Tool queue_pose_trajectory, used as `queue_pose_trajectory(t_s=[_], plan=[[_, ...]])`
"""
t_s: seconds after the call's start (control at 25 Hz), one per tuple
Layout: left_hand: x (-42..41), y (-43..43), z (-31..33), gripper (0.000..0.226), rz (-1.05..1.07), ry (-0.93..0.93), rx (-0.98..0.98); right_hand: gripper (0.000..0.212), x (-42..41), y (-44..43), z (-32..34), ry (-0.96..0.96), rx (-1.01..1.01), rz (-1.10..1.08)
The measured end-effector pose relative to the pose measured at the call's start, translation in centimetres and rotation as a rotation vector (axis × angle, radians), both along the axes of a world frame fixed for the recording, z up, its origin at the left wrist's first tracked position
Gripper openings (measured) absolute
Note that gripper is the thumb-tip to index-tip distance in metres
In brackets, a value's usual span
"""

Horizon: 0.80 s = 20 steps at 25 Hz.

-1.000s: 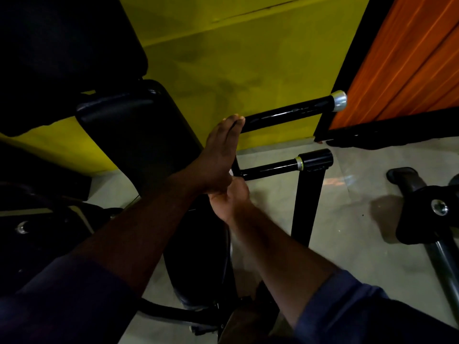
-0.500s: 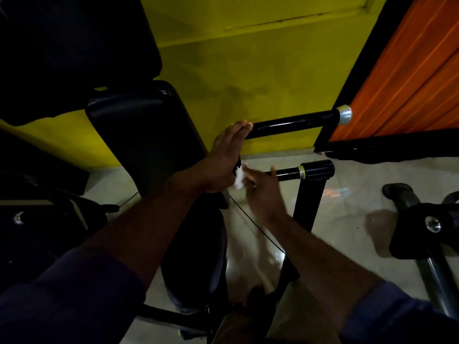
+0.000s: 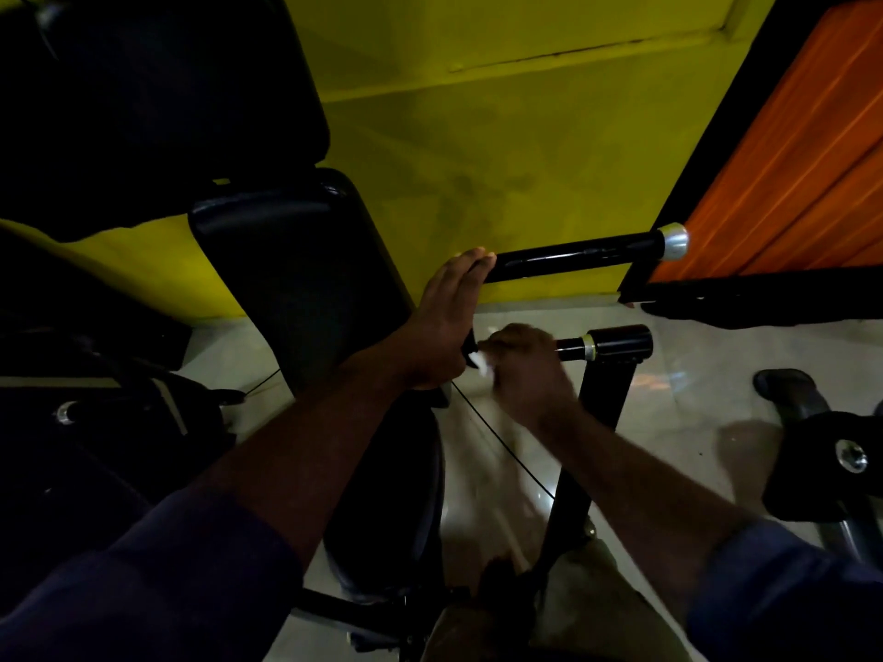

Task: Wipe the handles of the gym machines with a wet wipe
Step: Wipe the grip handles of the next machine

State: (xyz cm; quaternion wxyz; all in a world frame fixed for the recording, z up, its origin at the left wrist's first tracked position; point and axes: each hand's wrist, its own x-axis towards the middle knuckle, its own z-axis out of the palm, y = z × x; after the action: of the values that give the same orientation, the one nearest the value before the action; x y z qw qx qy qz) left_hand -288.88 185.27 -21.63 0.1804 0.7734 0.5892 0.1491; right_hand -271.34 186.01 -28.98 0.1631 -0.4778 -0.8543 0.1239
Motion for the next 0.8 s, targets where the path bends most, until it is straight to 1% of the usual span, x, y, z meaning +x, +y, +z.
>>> queue_pose_trajectory(t_s=[0.04,0.12,0.16,0.2,0.28,0.32,0.36,0.4,0.44,0.48,0.52,0.56,0.6,0.64,0.68,0.72,0.76,0.8], plan=[[0.1,0.1,-0.4,0.121,0.014,-0.003,0.015,0.038,-1.1,-0.3,0.4,0.020,-0.035,0.064],[0.4,0.3,-0.7,0.120,0.041,-0.025,0.048,0.030,1.5,1.0,0.3,-0.020,-0.010,0.148],[0.7,0.1,-0.7,0.119,0.056,-0.040,0.056,0.031,4.3,2.0,-0.2,-0.036,0.027,0.136],[1.0,0.0,-0.5,0.118,0.073,-0.059,0.057,0.035,7.2,2.9,-0.5,-0.062,0.034,0.077],[1.5,-0.2,-0.4,0.116,0.117,-0.095,0.053,0.031,9.9,3.4,-0.2,-0.088,-0.028,-0.037],[1.7,-0.2,-0.3,0.116,0.136,-0.102,0.046,0.025,9.3,3.2,-0.1,-0.111,-0.054,-0.057],[1.8,-0.2,-0.1,0.114,0.149,-0.107,0.036,0.017,7.6,2.7,0.1,-0.115,-0.085,-0.031],[1.8,-0.2,0.1,0.113,0.165,-0.119,0.025,0.011,5.9,2.3,0.2,-0.107,-0.109,0.045],[1.7,-0.1,0.4,0.109,0.185,-0.146,-0.005,0.011,5.0,2.2,0.9,-0.097,-0.140,0.111],[1.6,-0.1,0.9,0.105,0.202,-0.192,-0.047,0.016,5.0,2.3,1.9,-0.076,-0.151,0.143],[1.5,0.0,1.3,0.100,0.220,-0.249,-0.085,0.020,6.0,2.4,3.1,-0.048,-0.154,0.135],[1.4,0.0,1.7,0.095,0.240,-0.312,-0.103,0.023,7.1,2.6,4.8,0.029,-0.167,0.096],[1.4,0.0,1.9,0.091,0.267,-0.380,-0.106,0.028,8.2,2.6,7.0,0.156,-0.155,0.054],[1.4,-0.1,1.9,0.089,0.293,-0.442,-0.115,0.032,8.8,2.4,8.9,0.301,-0.091,-0.002],[1.4,-0.1,1.7,0.089,0.313,-0.497,-0.140,0.032,8.7,2.5,10.1,0.414,0.030,-0.050],[1.5,-0.1,1.5,0.090,0.330,-0.544,-0.168,0.030,7.9,2.9,10.8,0.472,0.148,-0.067],[1.7,-0.2,1.6,0.092,0.352,-0.596,-0.191,0.027,6.7,3.4,10.9,0.478,0.212,-0.061],[1.7,-0.2,1.6,0.096,0.380,-0.662,-0.212,0.025,5.1,4.0,10.4,0.439,0.233,-0.048]])
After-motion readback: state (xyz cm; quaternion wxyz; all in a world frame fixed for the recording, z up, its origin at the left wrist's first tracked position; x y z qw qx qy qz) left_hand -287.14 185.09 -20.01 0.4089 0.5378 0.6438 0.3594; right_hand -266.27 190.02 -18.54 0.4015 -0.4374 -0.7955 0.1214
